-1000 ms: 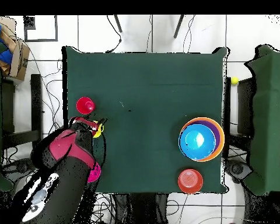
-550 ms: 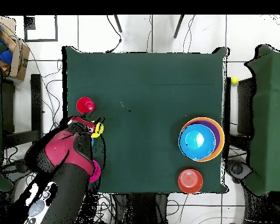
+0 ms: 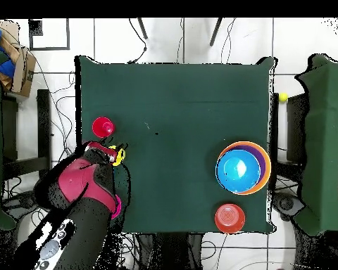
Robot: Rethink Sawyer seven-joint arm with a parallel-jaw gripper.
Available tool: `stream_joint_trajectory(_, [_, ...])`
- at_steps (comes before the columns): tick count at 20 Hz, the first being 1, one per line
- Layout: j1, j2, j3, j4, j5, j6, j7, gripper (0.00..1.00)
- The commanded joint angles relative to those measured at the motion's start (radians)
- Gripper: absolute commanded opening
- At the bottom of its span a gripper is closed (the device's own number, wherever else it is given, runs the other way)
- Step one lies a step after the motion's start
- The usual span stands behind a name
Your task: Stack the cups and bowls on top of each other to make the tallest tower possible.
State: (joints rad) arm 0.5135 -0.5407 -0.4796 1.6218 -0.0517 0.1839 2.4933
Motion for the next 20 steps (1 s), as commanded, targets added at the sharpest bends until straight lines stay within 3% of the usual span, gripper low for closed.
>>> stream_joint_trajectory(1, [-0.031,0.071,0.118,0.073,0.016,-0.092,0.133,1.0])
stream_joint_trajectory(3, [-0.059,0.054,0.151,0.094,0.008,-0.089,0.112,1.0])
stream_joint_trajectory(6, [-0.182,-0.021,0.294,0.153,0.005,0.026,0.018,1.0])
stream_joint_trajectory(9, [-0.255,-0.074,0.374,0.197,-0.002,0.085,-0.03,1.0])
stream_joint_trajectory(15, [-0.285,-0.075,0.398,0.214,-0.006,0.062,0.013,1.0])
stream_joint_trajectory(20, [-0.268,-0.059,0.373,0.194,-0.013,0.06,0.026,1.0])
